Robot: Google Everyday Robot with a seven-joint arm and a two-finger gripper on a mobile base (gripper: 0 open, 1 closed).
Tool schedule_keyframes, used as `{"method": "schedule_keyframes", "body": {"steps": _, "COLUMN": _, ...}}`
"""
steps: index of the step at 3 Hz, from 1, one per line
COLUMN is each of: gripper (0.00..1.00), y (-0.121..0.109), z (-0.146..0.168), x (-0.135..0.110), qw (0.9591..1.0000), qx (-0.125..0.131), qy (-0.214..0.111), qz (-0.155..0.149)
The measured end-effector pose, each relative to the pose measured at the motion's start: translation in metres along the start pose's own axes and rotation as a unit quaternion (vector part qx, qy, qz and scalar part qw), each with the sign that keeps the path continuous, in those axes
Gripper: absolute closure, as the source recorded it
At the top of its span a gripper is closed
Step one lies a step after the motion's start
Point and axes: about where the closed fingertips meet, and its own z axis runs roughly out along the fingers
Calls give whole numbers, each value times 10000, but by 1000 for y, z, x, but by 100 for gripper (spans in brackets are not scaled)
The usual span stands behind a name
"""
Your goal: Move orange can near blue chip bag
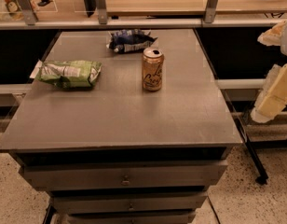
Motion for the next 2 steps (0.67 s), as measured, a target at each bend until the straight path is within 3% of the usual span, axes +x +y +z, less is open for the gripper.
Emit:
{"method": "schedule_keyframes", "body": {"steps": 1, "gripper": 0, "y": -2, "z": -3, "x": 0, "qw": 9963, "qx": 100, "qy": -548, "qz": 661}}
{"method": "schedule_keyframes", "body": {"steps": 2, "gripper": 0, "y": -4, "z": -10, "x": -1, "qw": 9850, "qx": 507, "qy": -969, "qz": 1338}}
